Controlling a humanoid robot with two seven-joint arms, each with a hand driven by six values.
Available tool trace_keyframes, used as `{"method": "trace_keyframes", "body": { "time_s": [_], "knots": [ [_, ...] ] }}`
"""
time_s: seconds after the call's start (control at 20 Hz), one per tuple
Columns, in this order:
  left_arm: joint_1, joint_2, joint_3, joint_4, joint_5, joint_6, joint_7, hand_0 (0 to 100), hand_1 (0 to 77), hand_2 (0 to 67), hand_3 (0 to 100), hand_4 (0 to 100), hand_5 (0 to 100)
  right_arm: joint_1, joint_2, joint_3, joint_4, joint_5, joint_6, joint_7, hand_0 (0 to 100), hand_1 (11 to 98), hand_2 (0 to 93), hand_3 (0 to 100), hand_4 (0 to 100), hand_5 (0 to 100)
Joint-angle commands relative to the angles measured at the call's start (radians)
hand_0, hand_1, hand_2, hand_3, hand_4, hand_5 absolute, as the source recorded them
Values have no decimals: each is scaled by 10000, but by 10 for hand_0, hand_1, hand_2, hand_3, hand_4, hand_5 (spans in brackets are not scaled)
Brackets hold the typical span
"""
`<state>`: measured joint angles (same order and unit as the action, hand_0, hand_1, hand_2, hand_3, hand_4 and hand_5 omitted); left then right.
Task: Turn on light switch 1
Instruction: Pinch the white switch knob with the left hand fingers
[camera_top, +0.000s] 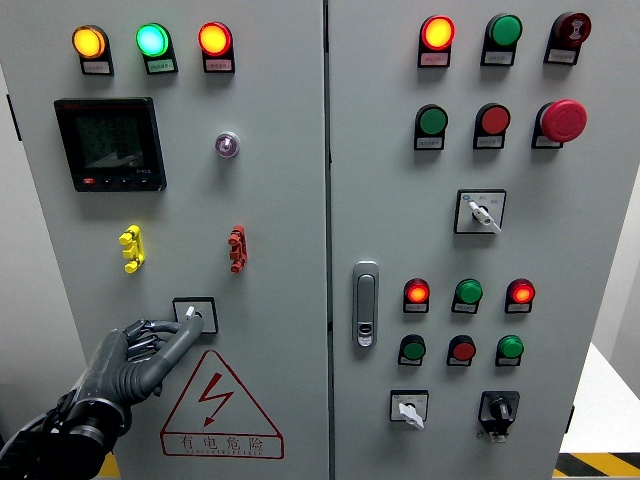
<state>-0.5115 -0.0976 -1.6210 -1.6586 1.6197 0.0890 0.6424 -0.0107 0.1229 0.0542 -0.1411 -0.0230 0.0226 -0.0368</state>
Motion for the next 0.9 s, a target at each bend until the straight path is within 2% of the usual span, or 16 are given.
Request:
{"method": "trace_keyframes", "body": {
  "time_s": [0.0,0.05,0.25,0.45,0.5,0.7,0.85],
  "knots": [
    [-24,-5,11,-11,2,0,324,0,559,461,845,1000,974,0,14,-5,0,0,4,0,0,200,0,198,194,105],
    [-54,-5,11,-11,-13,0,417,0,560,462,846,1000,975,0,-2,10,0,0,4,0,0,200,0,198,194,105],
    [-161,-5,11,-11,2,0,479,0,560,467,855,1000,984,0,14,-5,0,0,4,0,0,199,0,198,194,104],
    [-192,-21,11,-11,2,0,479,0,554,471,863,1000,984,0,-2,-5,0,0,4,0,0,200,0,198,194,105],
    [-208,-36,-4,4,2,0,494,0,553,472,863,1000,984,0,14,-5,0,0,4,0,0,200,0,198,194,105],
    [-223,-82,-4,19,2,0,509,0,550,475,867,1000,986,0,-2,10,0,0,4,0,0,194,0,198,194,105],
    [-223,-82,11,19,2,-15,708,0,545,477,870,1000,989,0,14,-5,0,0,4,0,0,193,0,198,194,105]
  ]
}}
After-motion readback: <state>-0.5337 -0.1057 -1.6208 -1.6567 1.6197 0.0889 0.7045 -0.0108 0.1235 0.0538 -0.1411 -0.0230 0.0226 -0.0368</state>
